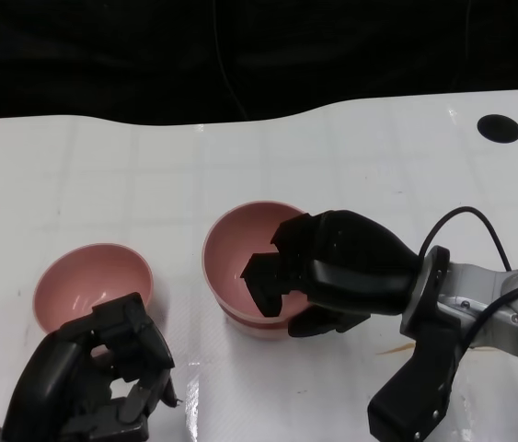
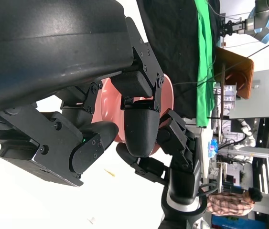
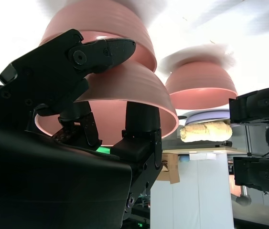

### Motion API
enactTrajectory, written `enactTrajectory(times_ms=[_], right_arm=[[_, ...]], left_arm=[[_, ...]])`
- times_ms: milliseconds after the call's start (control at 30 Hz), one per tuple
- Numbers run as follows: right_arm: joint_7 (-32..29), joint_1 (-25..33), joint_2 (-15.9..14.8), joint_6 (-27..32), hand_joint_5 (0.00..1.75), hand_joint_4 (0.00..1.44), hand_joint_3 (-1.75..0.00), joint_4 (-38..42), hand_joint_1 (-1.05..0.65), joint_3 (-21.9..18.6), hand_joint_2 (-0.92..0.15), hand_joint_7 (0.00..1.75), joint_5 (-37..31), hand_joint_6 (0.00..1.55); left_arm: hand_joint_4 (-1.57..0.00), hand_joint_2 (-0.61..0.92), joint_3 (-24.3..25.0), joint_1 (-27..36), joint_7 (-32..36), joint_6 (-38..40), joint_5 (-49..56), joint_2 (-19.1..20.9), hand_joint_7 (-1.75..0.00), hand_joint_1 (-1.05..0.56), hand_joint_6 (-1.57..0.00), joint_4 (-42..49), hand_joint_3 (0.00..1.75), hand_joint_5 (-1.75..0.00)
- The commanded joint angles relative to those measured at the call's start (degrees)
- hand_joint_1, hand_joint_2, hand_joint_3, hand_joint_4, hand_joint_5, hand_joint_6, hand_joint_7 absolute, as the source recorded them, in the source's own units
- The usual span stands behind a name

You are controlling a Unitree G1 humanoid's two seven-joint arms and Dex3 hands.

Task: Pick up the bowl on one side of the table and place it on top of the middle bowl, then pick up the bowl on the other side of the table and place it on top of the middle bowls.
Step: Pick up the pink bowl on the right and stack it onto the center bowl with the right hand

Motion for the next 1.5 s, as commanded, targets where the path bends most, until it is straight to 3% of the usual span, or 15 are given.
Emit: enactTrajectory(times_ms=[33,633,733,1033,1367,1500], right_arm=[[0.0,-1.8,0.2,-0.3,1.75,0.85,-0.37,0.9,-0.16,0.2,-0.84,1.75,0.5,0.56],[-1.8,-2.5,0.5,0.9,1.75,0.84,-0.29,2.7,-0.16,1.6,-0.84,1.75,-1.0,0.57],[-2.0,-2.4,0.3,1.2,1.75,0.85,-0.27,2.8,-0.18,2.0,-0.87,1.67,-0.9,0.61],[-2.1,-2.3,0.3,1.1,1.75,0.85,-0.24,4.8,-0.15,2.4,-0.87,1.75,-0.5,0.58],[-2.2,-2.4,0.1,1.2,1.75,0.85,-0.23,5.9,-0.17,2.8,-0.91,1.59,-0.6,0.61],[-2.8,-2.4,0.1,1.2,1.75,0.84,-0.23,6.3,-0.17,2.9,-0.92,1.65,-0.7,0.60]], left_arm=[[-0.76,0.59,0.1,0.6,0.7,-0.6,0.7,0.3,-1.43,0.00,-0.77,-0.4,1.16,-1.66],[-0.75,0.59,0.1,1.0,1.1,0.3,0.3,0.4,-1.42,0.00,-0.77,-1.2,1.15,-1.66],[-0.76,0.59,0.1,1.1,1.2,0.9,0.1,0.4,-1.41,0.00,-0.77,-1.6,1.14,-1.65],[-0.77,0.60,0.2,0.9,0.9,1.8,-0.7,0.3,-1.40,0.00,-0.78,-1.7,1.13,-1.64],[-0.79,0.59,0.3,1.1,1.0,2.2,-1.1,0.4,-1.39,0.00,-0.79,-2.0,1.14,-1.60],[-0.80,0.58,0.2,1.1,1.1,2.4,-1.2,0.2,-1.39,0.00,-0.80,-2.1,1.16,-1.59]])
